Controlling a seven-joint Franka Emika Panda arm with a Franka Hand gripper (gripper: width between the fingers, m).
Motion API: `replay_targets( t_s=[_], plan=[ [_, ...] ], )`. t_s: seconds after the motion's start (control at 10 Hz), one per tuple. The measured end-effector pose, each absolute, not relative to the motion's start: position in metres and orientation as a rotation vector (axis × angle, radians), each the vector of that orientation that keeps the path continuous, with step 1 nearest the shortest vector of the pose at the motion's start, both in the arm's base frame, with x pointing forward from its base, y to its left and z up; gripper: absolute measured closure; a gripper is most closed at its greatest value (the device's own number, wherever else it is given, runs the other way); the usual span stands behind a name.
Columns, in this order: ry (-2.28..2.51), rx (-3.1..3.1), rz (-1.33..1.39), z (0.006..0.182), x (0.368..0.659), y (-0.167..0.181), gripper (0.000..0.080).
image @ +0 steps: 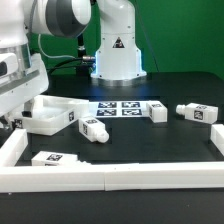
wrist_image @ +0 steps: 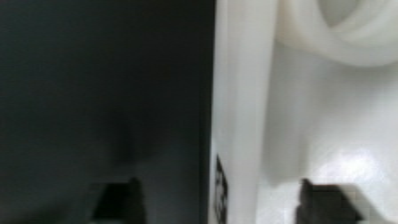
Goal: Assemble one leg
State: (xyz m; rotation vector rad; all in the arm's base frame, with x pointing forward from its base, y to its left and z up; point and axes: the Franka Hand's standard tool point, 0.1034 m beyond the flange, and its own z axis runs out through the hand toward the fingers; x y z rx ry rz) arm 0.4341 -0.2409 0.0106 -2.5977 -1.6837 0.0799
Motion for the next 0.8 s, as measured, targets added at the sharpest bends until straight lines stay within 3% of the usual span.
replay_targets(
  t_s=[0.2, 0.4, 0.6, 0.8],
  plan=[
    [-1.684, -2.597, 0.080, 0.010, 0.434, -0.241, 0.0704],
    [-1.645, -2.627, 0.079, 0.013, 0.435, -0.240, 0.0748],
    [-1.453, -2.748, 0.064, 0.039, 0.441, -0.232, 0.0748],
    [-1.195, -2.839, 0.088, 0.077, 0.450, -0.210, 0.0748]
  ],
)
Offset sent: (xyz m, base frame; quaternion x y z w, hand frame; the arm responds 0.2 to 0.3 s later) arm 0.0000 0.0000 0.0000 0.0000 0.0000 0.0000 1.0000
